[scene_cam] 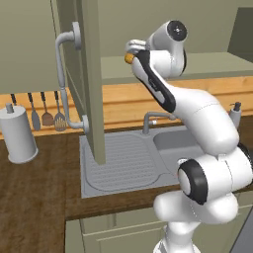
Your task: Open the cabinet, pick up the bread from the cabinet and place it in the basket. Then move the basket to the dining counter.
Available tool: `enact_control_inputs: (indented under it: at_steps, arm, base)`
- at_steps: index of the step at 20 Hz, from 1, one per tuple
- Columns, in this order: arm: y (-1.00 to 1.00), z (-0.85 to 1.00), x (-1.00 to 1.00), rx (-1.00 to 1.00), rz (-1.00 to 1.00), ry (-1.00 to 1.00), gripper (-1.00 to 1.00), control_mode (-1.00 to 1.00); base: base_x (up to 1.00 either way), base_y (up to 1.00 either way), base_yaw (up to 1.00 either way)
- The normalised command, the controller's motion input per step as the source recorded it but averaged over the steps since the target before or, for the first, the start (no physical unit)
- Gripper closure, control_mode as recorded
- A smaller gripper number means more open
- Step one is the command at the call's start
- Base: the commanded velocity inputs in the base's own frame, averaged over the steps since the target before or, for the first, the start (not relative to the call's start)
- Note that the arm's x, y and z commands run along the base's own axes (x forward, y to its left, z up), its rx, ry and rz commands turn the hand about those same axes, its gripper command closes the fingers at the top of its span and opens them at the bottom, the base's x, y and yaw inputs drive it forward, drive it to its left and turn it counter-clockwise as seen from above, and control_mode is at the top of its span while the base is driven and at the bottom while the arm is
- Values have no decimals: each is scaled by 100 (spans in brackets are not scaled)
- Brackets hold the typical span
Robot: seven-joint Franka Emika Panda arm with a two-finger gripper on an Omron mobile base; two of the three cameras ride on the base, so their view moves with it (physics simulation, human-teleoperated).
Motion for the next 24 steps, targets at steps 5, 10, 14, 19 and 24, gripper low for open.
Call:
enact_control_inputs:
  at_steps: [5,10,14,19,24]
  arm:
    - [1,-3,68,-5,4,0,-100,-100]
    - [13,-12,33,-8,6,1,-100,-100]
    - [10,-13,21,-9,6,0,-100,-100]
    - [0,-14,26,-8,5,0,-100,-100]
    - [0,-10,5,-9,2,0,-100,-100]
  base:
    - [0,0,0]
    - [0,0,0]
    - [0,0,0]
    - [0,0,0]
    - [0,0,0]
